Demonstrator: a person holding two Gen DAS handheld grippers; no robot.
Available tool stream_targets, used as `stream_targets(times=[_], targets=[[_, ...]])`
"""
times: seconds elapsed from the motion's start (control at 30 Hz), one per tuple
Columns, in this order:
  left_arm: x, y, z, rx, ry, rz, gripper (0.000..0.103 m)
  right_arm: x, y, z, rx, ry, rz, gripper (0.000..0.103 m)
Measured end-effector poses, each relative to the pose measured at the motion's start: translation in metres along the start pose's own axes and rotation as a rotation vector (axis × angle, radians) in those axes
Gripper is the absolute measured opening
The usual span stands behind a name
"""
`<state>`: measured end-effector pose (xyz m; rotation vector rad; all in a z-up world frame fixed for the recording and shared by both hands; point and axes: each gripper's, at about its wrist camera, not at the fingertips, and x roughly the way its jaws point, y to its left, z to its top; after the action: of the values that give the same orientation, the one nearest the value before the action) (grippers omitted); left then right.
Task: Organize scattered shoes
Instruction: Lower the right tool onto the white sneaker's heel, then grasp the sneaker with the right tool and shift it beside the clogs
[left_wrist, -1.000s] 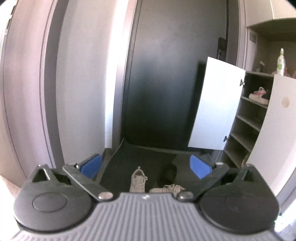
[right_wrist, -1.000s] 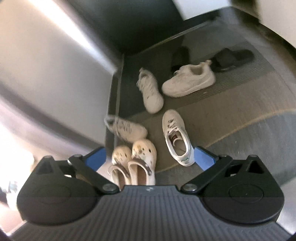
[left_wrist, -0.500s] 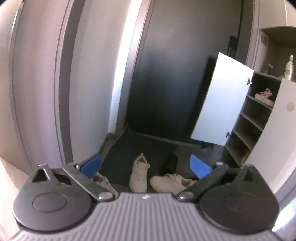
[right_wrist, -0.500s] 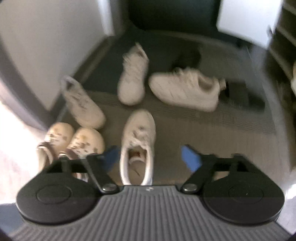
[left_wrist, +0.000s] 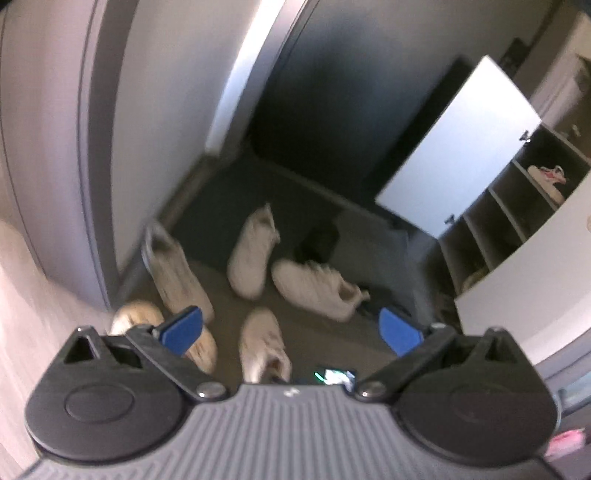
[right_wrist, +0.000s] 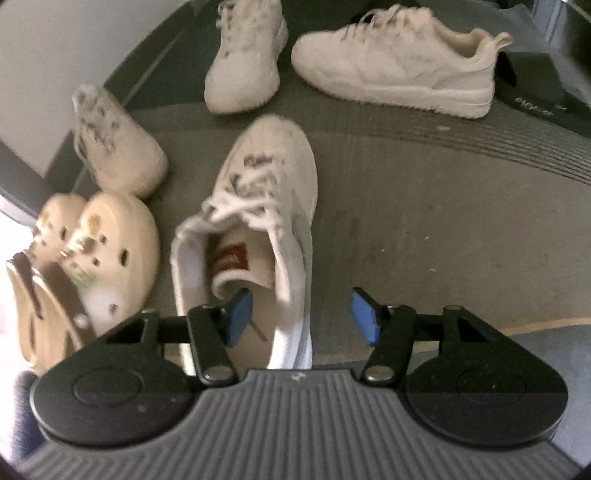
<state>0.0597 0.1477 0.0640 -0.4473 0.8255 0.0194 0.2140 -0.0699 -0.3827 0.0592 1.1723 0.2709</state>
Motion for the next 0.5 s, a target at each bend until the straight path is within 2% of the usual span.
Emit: stream_targets(times=[0.07, 0.13, 0.2, 0.3, 0.4, 0.5], targets=[[0.012, 0.005, 0.0, -0.045, 0.05, -0.017, 0.103, 0.011, 0.003, 0.001, 0.005, -0.018, 0.001, 0.051], [0.021, 0.009, 0.0, -0.072, 0.078, -0.026, 0.103, 0.013, 0.006, 0.0, 0.013, -0.085, 0.005, 0.038], [0.024, 0.007, -0.002, -0.06, 0.064, -0.015, 0.103, 0.016, 0.01, -0.002, 0.04, -0.156, 0.001, 0.038], [0.03, -0.001, -0.004, -0.033, 0.058, 0.005, 0.103, 0.018, 0.005, -0.006, 0.131, -0.2, 0.013, 0.037], [0.04, -0.008, -0.008, -0.032, 0.09, -0.011, 0.103, 0.014, -0.008, -0.009, 0.263, -0.221, 0.084, 0.036], [0.042, -0.013, -0.01, -0.039, 0.094, -0.019, 0.103, 0.01, -0.009, -0.012, 0.278, -0.223, 0.119, 0.034]])
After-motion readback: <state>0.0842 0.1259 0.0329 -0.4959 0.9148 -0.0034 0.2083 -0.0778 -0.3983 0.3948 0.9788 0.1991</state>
